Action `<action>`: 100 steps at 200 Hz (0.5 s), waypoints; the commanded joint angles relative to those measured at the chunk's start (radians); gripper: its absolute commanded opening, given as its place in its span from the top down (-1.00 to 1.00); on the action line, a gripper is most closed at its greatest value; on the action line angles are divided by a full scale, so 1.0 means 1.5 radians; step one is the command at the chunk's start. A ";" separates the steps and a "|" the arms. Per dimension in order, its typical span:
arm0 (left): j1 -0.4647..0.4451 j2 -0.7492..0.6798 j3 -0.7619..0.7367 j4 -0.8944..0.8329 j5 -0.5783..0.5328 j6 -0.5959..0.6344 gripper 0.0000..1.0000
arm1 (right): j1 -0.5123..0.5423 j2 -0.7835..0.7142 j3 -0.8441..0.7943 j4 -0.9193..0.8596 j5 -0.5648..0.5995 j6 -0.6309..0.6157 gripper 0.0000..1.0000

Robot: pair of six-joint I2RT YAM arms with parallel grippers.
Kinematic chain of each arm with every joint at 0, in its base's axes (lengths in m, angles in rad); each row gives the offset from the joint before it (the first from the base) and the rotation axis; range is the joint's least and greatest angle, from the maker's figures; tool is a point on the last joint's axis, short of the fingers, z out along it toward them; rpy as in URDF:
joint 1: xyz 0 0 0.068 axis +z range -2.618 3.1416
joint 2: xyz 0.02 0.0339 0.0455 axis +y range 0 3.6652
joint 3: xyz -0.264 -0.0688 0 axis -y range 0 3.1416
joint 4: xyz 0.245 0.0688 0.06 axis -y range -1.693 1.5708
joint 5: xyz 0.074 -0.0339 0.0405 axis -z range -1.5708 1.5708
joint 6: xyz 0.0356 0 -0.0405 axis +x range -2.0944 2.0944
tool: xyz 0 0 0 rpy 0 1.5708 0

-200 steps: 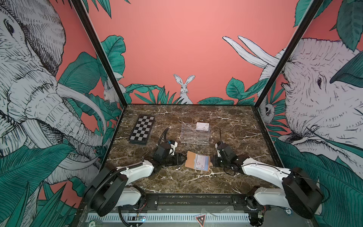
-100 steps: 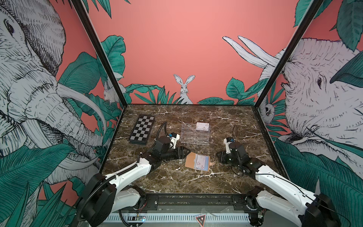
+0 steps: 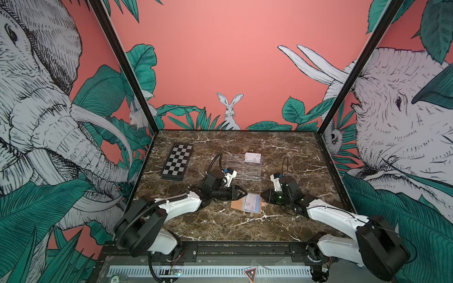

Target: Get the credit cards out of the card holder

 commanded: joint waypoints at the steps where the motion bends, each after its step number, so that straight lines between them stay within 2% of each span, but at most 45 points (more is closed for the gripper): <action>1: -0.003 0.027 -0.014 0.075 0.019 -0.023 0.17 | -0.002 0.036 -0.009 0.081 -0.031 0.020 0.70; 100: -0.004 0.126 -0.065 0.173 0.005 -0.049 0.17 | 0.004 0.140 -0.017 0.143 -0.040 0.028 0.79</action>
